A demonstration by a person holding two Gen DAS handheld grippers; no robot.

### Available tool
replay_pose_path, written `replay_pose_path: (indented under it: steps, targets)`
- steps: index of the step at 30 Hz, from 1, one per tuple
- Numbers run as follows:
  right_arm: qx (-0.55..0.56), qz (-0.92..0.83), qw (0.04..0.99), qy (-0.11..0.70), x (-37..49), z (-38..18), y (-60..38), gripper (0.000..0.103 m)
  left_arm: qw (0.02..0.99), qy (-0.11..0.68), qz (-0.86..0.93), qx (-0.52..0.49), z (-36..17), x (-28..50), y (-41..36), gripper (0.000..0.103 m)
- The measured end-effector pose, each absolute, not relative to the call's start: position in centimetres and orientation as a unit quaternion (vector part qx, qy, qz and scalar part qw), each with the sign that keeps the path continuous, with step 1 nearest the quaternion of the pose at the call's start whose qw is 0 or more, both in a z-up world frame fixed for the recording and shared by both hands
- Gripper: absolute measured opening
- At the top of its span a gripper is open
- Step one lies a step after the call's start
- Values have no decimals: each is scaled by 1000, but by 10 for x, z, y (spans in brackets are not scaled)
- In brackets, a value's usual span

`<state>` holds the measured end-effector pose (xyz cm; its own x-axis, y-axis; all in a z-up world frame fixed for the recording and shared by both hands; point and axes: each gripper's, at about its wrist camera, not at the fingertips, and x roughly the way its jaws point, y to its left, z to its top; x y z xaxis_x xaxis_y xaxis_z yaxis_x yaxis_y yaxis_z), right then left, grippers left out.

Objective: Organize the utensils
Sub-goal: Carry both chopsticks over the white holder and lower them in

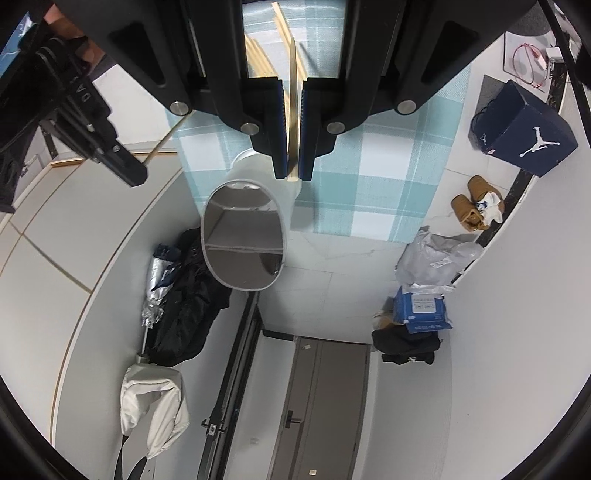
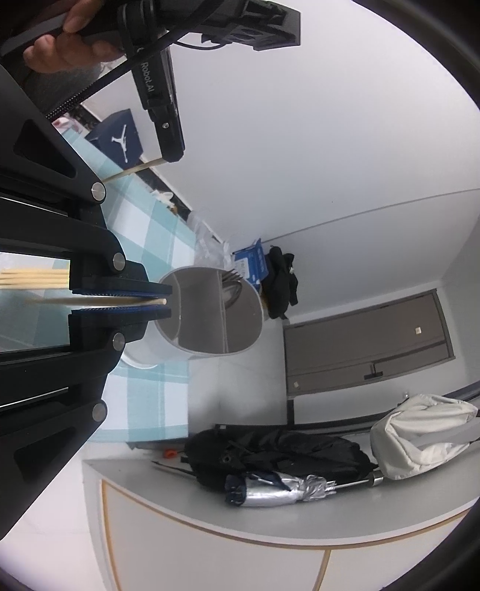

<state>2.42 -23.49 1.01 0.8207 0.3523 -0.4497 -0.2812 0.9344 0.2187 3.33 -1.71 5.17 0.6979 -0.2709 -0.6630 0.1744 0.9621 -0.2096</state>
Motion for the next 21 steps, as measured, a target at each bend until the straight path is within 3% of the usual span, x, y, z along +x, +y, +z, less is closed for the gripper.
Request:
replay_pose_path:
  steps: [21]
  targets:
    - [92, 183, 958, 203, 65, 101, -249, 4, 930, 308, -171, -109, 137, 89, -43, 3]
